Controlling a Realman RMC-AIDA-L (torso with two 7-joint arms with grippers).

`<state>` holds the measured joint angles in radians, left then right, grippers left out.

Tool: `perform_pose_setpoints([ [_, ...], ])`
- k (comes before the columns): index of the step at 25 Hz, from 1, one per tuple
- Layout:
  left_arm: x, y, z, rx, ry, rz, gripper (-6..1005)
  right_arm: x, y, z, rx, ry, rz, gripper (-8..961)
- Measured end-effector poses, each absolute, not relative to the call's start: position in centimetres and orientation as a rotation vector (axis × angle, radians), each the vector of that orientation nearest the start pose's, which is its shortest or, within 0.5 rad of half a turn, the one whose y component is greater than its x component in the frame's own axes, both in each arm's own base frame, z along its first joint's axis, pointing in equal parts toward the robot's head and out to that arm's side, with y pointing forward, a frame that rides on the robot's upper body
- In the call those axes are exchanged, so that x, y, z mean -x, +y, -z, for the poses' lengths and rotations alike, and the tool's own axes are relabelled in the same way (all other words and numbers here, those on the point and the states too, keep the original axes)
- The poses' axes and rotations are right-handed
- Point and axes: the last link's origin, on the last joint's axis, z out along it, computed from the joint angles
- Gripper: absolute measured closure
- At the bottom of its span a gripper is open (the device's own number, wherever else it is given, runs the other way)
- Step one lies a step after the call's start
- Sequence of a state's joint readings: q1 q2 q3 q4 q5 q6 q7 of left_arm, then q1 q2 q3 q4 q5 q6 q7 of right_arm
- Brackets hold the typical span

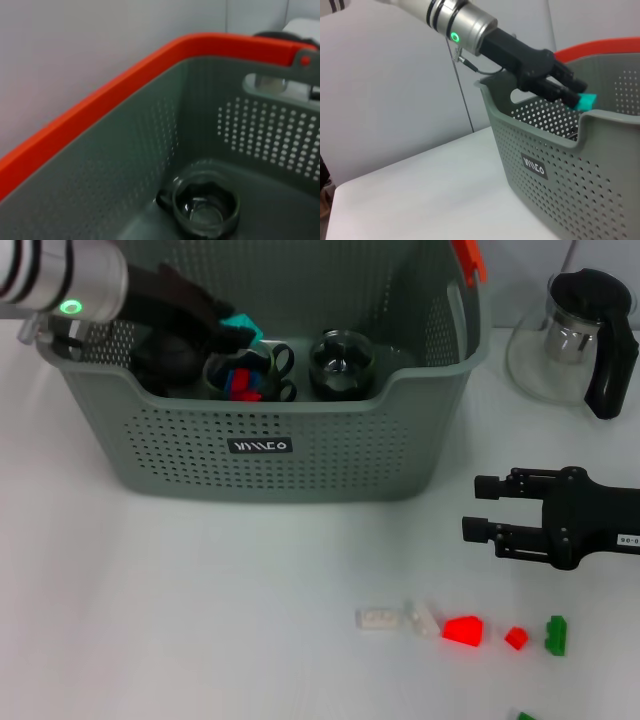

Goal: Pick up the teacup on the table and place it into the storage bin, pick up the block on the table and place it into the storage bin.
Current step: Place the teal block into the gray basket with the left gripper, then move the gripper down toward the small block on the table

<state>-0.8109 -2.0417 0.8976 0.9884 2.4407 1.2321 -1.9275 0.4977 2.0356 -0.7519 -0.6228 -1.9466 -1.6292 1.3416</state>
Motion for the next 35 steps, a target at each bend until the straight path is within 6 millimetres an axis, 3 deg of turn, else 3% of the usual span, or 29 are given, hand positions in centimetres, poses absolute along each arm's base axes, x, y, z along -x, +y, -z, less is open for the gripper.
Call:
perform_pose_setpoints([
  [5, 17.8, 45.0, -3.8, 2.482, -0.492, -0.055, 467, -26.8, 31.6, -0.6, 2.792, 0.588, -0.733, 300],
  [9, 17.0, 44.8, -5.0, 2.446, -0.506, 0.085, 454, -26.8, 31.7, -0.6, 2.789, 0.588, -0.73, 300],
  [12, 16.3, 43.8, -7.0, 2.417, -0.522, 0.324, 444, -26.8, 31.7, -0.6, 2.789, 0.588, -0.73, 300],
  [15, 15.6, 41.6, -9.1, 2.41, -0.513, 0.728, 319, -26.8, 31.7, -0.6, 2.788, 0.588, -0.731, 300],
  [20, 16.3, 37.2, -9.8, 2.488, -0.383, 1.194, 121, -26.8, 31.7, -0.6, 2.786, 0.587, -0.735, 300],
  [24, 18.5, 33.4, -7.8, 2.599, -0.247, 1.315, 121, -26.8, 31.7, -0.5, 2.788, 0.588, -0.735, 300],
  [31, 23.7, 28.4, -2.0, 2.807, -0.21, 1.005, 120, -26.8, 31.7, -0.5, 2.789, 0.59, -0.733, 301],
  [35, 25.3, 26.8, 1.7, 2.876, -0.156, 0.878, 124, -26.7, 31.7, -0.5, 2.79, 0.588, -0.733, 301],
])
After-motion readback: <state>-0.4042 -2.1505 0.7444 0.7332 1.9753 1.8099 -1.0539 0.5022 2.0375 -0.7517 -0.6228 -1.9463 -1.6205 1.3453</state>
